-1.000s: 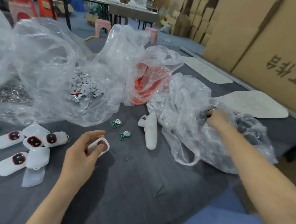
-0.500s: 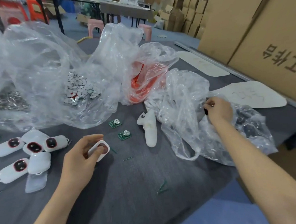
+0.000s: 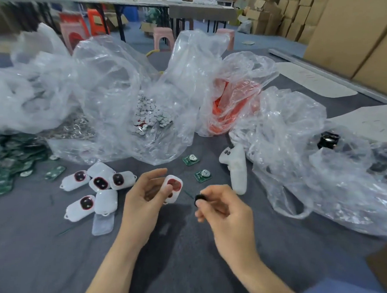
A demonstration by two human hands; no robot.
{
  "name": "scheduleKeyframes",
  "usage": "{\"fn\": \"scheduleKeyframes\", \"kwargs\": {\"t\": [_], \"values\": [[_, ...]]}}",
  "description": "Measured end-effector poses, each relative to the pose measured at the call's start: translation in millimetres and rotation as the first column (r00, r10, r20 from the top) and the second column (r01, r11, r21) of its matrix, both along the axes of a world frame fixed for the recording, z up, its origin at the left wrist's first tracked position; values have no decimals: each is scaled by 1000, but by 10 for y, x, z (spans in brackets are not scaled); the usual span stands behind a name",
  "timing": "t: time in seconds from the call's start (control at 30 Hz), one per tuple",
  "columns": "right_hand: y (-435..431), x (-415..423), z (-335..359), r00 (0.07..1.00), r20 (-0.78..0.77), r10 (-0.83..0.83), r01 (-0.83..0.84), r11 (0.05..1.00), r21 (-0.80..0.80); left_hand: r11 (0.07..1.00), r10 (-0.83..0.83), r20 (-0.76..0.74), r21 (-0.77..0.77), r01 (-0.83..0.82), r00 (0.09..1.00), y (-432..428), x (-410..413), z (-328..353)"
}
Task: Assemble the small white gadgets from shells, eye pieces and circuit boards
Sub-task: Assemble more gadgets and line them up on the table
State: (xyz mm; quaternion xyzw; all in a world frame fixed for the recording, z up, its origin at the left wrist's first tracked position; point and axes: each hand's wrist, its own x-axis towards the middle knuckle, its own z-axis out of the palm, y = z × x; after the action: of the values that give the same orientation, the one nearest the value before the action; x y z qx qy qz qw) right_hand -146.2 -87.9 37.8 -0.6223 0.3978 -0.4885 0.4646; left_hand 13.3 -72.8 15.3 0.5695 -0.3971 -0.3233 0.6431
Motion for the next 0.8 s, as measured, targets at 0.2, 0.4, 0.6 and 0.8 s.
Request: {"fn": "scheduleKeyframes", "kwargs": {"t": [0.2, 0.4, 0.6, 0.8], "values": [[-258, 595, -60, 999, -22, -36, 34, 995, -97, 1000, 25, -31, 17, -24, 999, 23, 6, 37], [-290, 536, -168, 999, 16, -42, 43, 995, -86, 1000, -1, 77, 9, 0, 997, -21, -11, 22], [-328, 540, -152, 992, 119, -42, 42, 999, 3, 1000, 13, 23, 16, -13, 1000, -8, -1, 21], [-335, 513, -118, 983, 179, -33, 35, 999, -11, 1000, 24, -61, -7, -25, 998, -14, -30, 57]]}}
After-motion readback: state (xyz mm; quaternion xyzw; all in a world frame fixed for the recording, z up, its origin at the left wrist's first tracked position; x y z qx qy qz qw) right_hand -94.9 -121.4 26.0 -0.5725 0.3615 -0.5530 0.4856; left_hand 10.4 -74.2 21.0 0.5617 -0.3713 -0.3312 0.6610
